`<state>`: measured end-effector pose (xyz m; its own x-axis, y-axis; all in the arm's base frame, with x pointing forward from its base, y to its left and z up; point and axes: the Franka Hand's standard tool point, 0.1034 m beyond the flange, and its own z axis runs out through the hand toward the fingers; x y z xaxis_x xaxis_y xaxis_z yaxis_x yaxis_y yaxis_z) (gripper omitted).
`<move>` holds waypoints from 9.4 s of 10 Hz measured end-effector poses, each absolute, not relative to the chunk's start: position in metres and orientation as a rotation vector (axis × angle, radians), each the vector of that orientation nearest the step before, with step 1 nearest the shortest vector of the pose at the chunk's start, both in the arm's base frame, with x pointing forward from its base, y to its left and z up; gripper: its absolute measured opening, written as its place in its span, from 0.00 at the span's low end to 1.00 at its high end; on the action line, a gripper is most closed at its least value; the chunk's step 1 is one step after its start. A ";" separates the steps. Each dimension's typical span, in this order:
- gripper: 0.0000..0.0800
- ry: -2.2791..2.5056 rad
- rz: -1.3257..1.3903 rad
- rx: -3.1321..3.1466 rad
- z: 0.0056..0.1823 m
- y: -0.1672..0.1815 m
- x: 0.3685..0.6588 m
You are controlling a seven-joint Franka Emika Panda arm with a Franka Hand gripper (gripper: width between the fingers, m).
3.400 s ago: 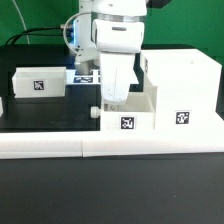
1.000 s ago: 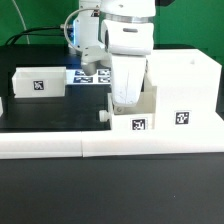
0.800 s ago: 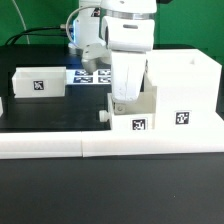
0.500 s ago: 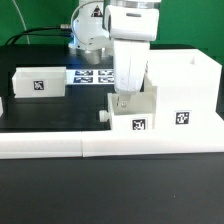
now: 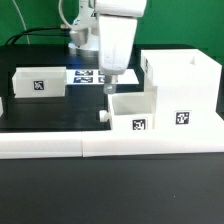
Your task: Assemble drawer
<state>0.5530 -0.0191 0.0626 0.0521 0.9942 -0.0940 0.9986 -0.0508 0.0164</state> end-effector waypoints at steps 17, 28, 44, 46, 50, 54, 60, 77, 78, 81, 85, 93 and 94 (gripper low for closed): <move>0.81 2.163 0.065 2.451 0.010 -0.004 0.533; 0.81 2.290 0.042 2.353 0.019 -0.030 0.544; 0.81 2.321 0.011 2.297 0.035 -0.050 0.575; 0.81 2.404 0.000 2.239 0.036 -0.043 0.576; 0.81 2.423 -0.004 2.257 0.041 -0.025 0.589; 0.81 2.363 -0.026 2.310 0.039 -0.016 0.588; 0.81 2.470 -0.028 2.217 0.038 -0.023 0.588; 0.81 2.388 -0.091 2.312 0.036 -0.002 0.600; 0.81 2.404 -0.089 2.294 0.037 -0.001 0.600; 0.81 2.467 -0.089 2.234 0.035 -0.030 0.596; 0.81 2.446 -0.091 2.255 0.035 -0.031 0.595; 0.81 2.439 -0.137 2.299 0.030 0.007 0.578; 0.81 2.420 -0.130 2.310 0.033 0.016 0.582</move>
Offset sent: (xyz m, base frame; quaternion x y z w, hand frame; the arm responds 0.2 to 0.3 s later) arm 0.0000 0.0000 0.0000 0.0000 0.0650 0.0000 0.9979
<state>0.5825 0.0161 0.0334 -0.0365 0.9948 0.0949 0.9789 0.0547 -0.1971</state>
